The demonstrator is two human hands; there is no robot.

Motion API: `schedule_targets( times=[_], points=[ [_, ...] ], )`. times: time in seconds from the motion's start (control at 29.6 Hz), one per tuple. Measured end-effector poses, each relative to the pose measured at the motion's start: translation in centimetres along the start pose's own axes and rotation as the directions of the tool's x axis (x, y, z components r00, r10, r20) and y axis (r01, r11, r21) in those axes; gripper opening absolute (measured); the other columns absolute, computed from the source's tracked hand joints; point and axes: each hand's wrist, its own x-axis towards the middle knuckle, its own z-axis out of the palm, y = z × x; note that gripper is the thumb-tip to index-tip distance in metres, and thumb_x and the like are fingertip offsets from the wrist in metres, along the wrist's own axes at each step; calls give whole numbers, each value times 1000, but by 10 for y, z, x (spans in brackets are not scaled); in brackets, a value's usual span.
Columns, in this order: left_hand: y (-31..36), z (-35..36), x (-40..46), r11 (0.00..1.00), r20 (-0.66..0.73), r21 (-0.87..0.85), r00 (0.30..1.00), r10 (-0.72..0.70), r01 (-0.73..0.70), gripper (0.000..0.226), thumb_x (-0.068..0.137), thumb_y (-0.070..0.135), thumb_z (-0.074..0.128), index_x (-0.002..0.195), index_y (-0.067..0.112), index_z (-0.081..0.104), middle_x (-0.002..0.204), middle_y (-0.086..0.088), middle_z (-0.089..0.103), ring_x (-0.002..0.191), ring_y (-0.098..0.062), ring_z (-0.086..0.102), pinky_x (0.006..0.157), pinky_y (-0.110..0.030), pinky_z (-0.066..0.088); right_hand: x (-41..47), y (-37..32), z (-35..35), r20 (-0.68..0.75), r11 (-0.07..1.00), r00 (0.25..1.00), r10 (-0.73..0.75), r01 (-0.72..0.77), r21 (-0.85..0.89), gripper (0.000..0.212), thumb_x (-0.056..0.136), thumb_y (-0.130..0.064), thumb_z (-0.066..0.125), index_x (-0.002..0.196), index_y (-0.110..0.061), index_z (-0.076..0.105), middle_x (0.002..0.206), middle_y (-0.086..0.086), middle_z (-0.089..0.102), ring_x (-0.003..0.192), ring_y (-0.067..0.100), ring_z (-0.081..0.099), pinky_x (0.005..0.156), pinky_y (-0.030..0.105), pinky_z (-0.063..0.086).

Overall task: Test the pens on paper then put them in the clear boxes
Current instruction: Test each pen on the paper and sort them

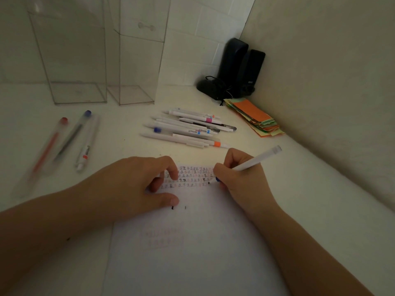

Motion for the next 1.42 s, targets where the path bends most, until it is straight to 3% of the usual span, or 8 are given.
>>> schedule_targets(
  times=[0.24,0.88,0.98,1.05,1.15,1.25,1.39,1.42],
  points=[
    [-2,1,0,1000,-1,-2,1000,8,-8,26,68,58,56,83,43,41,72,10,53,77,5,46,60,-16,38,-1,-1,-2,9,1000,1000,-1,2,-20,29,75,-6,62,56,-11,41,51,4,45,44,3,41,51,25,40],
    [-2,1,-2,999,10,8,999,41,-41,21,74,53,58,85,41,43,67,9,51,75,3,47,60,-17,38,-2,-1,-6,44,999,998,-35,36,-19,25,74,-1,61,58,-7,42,49,2,39,43,5,36,41,10,31],
    [-4,3,-5,995,-40,-37,995,94,-96,3,84,46,40,87,46,41,78,18,51,77,0,47,60,-17,34,-1,-1,-10,-18,993,999,34,-31,114,30,77,-2,60,56,-12,42,43,-7,45,41,3,38,40,13,33],
    [-5,4,-6,989,-84,-100,991,102,-110,18,80,41,27,90,48,41,77,15,50,80,0,46,64,-17,35,-2,-3,-14,-34,952,996,76,-63,299,31,80,-4,61,56,-15,44,43,-7,50,42,6,38,43,19,32],
    [-7,5,-3,976,-121,-104,976,179,-191,29,80,37,21,101,49,39,94,22,50,84,2,47,73,-13,36,-10,-11,-16,68,882,998,15,-45,470,28,75,-11,72,60,-13,48,49,0,58,42,10,36,40,19,31],
    [-2,2,-2,974,-110,-133,979,170,-184,25,86,39,29,107,49,35,106,30,52,91,7,50,79,-5,34,-17,-19,-13,240,872,967,-86,-43,488,23,67,-13,75,55,-22,57,46,-2,57,39,8,40,38,16,32],
    [3,1,-3,970,-108,-163,980,166,-182,27,82,38,36,104,53,31,99,38,54,83,21,48,75,0,32,-22,-21,-10,395,820,901,-180,-84,566,5,71,-24,67,67,-21,67,62,4,66,50,10,53,46,18,43],
    [3,1,-3,970,-110,-162,980,164,-181,25,81,43,35,104,54,31,93,37,57,83,22,48,75,1,32,-21,-19,-9,403,803,893,-198,-88,590,12,72,-27,61,70,-18,68,67,6,67,54,11,55,49,19,45]
  ],
)
